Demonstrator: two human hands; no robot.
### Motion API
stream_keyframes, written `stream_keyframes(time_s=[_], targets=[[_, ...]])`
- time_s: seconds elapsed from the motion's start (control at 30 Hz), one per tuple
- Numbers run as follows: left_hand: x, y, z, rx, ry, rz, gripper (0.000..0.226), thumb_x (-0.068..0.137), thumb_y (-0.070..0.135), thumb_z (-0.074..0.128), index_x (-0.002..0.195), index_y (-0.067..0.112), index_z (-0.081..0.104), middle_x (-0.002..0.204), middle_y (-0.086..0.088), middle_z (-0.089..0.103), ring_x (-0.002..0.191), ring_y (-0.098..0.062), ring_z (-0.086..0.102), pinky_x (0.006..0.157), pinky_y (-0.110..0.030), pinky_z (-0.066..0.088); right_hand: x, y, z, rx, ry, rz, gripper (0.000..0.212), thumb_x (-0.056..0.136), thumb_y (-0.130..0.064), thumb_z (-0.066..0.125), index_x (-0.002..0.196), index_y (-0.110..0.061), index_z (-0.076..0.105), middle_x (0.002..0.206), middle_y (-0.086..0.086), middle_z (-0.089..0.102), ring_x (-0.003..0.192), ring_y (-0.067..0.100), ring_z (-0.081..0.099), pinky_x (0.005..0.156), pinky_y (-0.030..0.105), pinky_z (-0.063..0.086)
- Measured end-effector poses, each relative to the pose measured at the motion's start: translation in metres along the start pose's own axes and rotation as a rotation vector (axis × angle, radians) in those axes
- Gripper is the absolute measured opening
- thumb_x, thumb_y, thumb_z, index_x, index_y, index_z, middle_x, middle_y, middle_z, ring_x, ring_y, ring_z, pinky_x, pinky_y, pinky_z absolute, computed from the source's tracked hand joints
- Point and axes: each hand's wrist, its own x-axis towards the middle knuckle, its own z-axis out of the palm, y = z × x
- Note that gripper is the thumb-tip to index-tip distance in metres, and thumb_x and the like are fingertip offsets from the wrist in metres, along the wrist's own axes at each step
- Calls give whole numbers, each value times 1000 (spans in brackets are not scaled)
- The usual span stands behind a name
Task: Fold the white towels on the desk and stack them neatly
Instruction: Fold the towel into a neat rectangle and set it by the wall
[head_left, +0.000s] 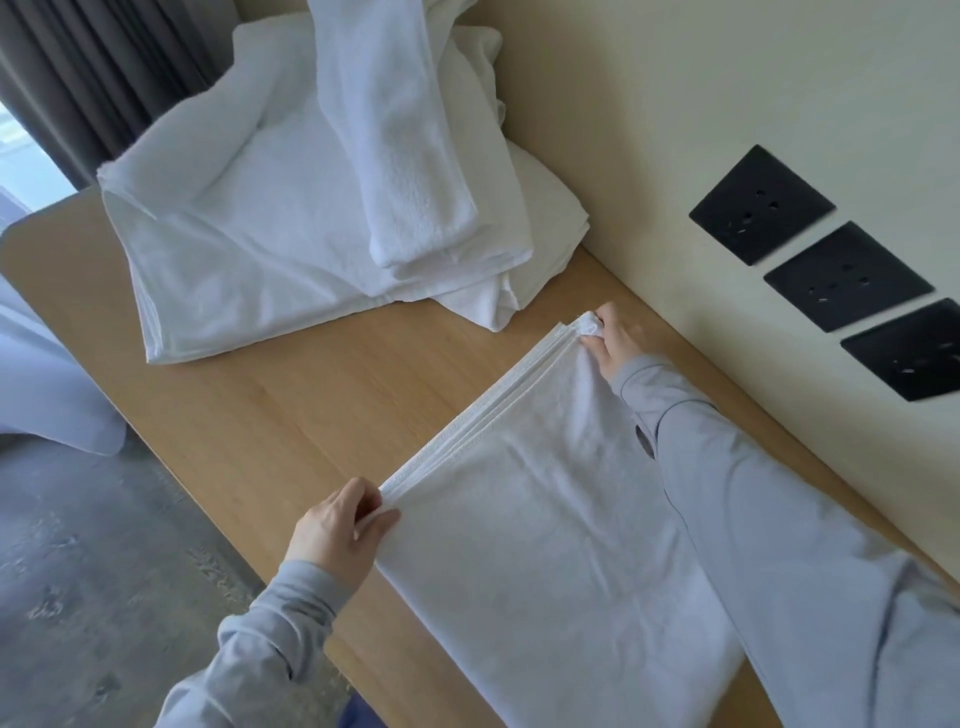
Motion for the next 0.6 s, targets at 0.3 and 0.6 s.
stream_keyframes(time_s=[0.3,0.6], targets=[[9,8,-1,9,59,-122,19,75,14,71,90,9,60,83,-6,57,78,-27,54,71,-30,43,7,-13,16,-170,80,-67,34,86,-11,61,117,-5,48,108,15,54,92,28,53,73,41,47],[13,28,32,104,171,40,32,66,19,83,84,0,64,76,-13,55,70,-35,56,65,-42,45,3,1,7,-367,-50,-638,18,86,-17,62,103,-11,66,108,0,62,111,23,50,87,33,27]])
